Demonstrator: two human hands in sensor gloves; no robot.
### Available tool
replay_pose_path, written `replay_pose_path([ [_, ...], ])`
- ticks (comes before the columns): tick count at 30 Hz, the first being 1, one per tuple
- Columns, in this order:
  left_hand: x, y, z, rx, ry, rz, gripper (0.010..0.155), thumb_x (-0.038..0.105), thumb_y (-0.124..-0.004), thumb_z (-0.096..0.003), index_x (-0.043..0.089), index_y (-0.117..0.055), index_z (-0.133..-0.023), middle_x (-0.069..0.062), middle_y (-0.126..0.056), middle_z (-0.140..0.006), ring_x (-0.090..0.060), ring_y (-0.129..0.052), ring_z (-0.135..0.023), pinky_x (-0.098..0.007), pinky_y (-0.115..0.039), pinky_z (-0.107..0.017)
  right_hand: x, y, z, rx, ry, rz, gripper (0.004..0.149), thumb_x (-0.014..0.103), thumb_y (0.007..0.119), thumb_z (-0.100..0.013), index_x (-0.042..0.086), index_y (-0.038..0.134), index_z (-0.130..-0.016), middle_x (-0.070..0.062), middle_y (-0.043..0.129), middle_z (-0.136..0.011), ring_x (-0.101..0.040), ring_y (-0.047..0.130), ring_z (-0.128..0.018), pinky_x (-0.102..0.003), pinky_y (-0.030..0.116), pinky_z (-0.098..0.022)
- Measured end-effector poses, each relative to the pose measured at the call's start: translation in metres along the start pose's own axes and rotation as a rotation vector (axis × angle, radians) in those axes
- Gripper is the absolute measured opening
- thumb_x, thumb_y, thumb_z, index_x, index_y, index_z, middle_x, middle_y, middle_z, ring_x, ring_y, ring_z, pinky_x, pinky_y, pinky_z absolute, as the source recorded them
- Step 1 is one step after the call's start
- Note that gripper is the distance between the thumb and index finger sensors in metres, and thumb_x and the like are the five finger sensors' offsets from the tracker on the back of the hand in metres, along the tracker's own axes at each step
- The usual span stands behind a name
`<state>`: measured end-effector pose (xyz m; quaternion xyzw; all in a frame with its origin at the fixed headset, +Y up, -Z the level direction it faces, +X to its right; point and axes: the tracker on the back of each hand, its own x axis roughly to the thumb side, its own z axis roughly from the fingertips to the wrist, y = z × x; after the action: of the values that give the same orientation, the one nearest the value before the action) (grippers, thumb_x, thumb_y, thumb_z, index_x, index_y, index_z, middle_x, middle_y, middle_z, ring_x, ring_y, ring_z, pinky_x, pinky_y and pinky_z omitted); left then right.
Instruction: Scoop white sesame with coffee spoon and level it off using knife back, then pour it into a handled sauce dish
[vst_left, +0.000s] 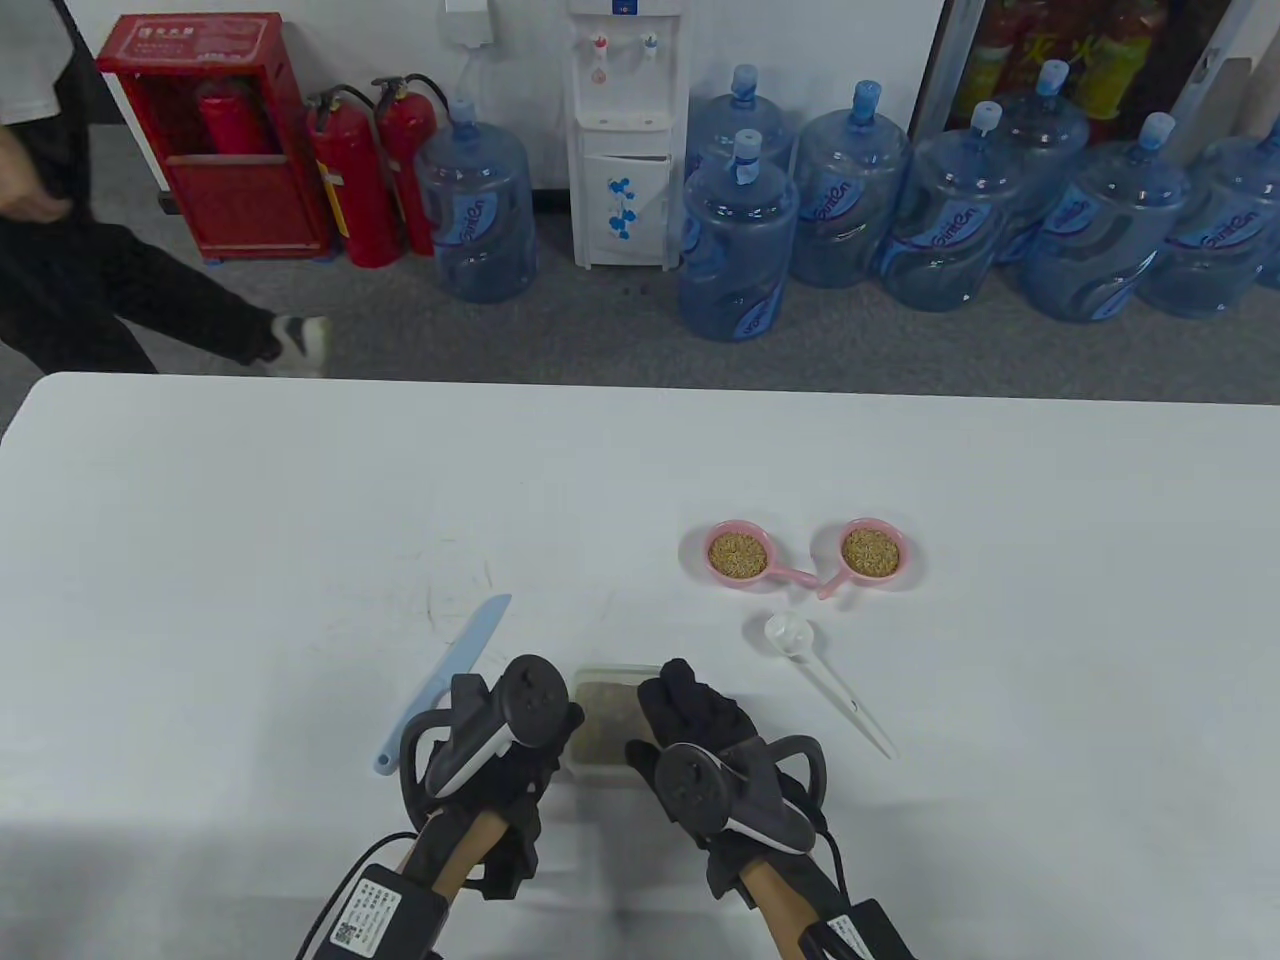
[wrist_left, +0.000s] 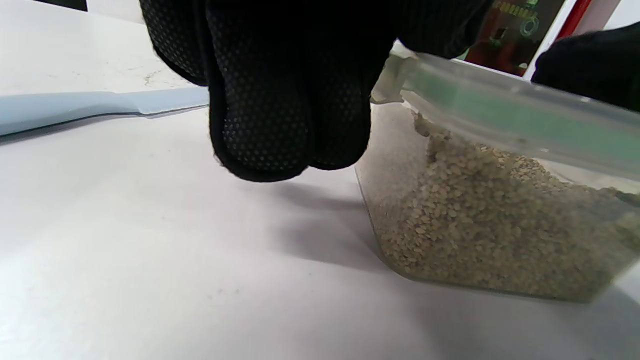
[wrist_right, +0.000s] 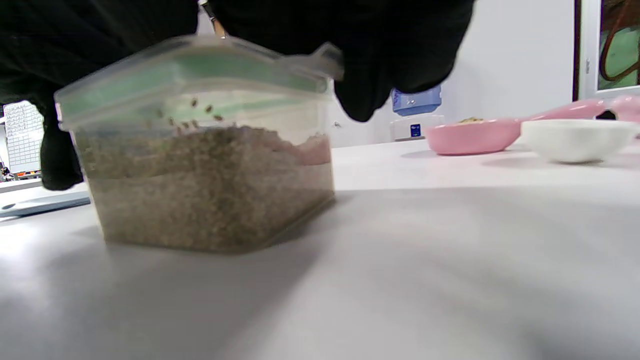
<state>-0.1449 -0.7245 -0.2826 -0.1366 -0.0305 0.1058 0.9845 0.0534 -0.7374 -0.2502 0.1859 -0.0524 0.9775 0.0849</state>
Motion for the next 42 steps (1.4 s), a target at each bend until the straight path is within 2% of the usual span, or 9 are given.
replay_pose_path([
  [5, -0.004, -0.002, -0.001, -0.037, 0.015, 0.094, 0.050, 0.042, -0.068, -0.0615, 0.008, -0.082, -0.095, -0.003, -0.100, -0.076, -0.024, -0.110, -0.061, -0.051, -0.071, -0.072, -0.001, 0.000, 0.000, -0.002, -0.003, -0.009, 0.064, 0.054, 0.062, -0.059, 0.015, 0.064, -0.110, -0.019, 0.052, -0.119, -0.035, 0.076, -0.102, -0.051, 0.066, -0.075],
  [10, -0.012, -0.007, -0.008, -0.137, 0.012, 0.301, 0.055, 0.038, -0.066, -0.0628, 0.008, -0.065, -0.109, -0.008, -0.088, -0.095, -0.028, -0.103, -0.077, -0.054, -0.065, -0.076, -0.001, 0.000, 0.000, -0.002, -0.002, -0.006, 0.064, 0.054, 0.062, -0.059, 0.015, 0.064, -0.110, -0.019, 0.052, -0.119, -0.035, 0.076, -0.101, -0.051, 0.066, -0.075],
  [17, -0.029, -0.011, -0.014, -0.215, 0.045, 0.498, 0.055, 0.039, -0.071, -0.0610, 0.014, -0.060, -0.108, -0.004, -0.083, -0.092, -0.024, -0.098, -0.073, -0.056, -0.061, -0.077, -0.001, 0.000, 0.000, -0.005, -0.001, -0.006, 0.064, 0.054, 0.062, -0.059, 0.016, 0.064, -0.110, -0.019, 0.053, -0.119, -0.035, 0.077, -0.101, -0.051, 0.066, -0.075],
  [27, -0.012, -0.004, 0.000, -0.037, 0.107, 0.246, 0.054, 0.044, -0.074, -0.0592, 0.012, -0.073, -0.103, -0.004, -0.092, -0.087, -0.025, -0.105, -0.069, -0.053, -0.067, -0.074, -0.001, 0.000, 0.001, -0.004, -0.003, -0.001, 0.064, 0.054, 0.061, -0.059, 0.016, 0.064, -0.110, -0.019, 0.052, -0.119, -0.036, 0.076, -0.101, -0.051, 0.066, -0.075],
  [35, -0.010, -0.005, -0.001, -0.040, 0.084, 0.281, 0.048, 0.038, -0.073, -0.0600, 0.008, -0.081, -0.096, -0.006, -0.100, -0.075, -0.022, -0.110, -0.057, -0.051, -0.070, -0.072, -0.001, 0.000, 0.001, -0.005, -0.004, -0.007, 0.064, 0.054, 0.061, -0.059, 0.016, 0.064, -0.110, -0.019, 0.052, -0.119, -0.035, 0.077, -0.101, -0.051, 0.067, -0.074],
  [42, -0.014, -0.006, -0.003, -0.085, 0.079, 0.316, 0.048, 0.039, -0.072, -0.0609, 0.008, -0.081, -0.096, -0.005, -0.099, -0.077, -0.023, -0.110, -0.058, -0.052, -0.069, -0.073, -0.002, 0.001, 0.001, -0.007, -0.002, -0.015, 0.064, 0.054, 0.062, -0.059, 0.016, 0.064, -0.110, -0.019, 0.052, -0.119, -0.035, 0.079, -0.101, -0.051, 0.068, -0.074],
])
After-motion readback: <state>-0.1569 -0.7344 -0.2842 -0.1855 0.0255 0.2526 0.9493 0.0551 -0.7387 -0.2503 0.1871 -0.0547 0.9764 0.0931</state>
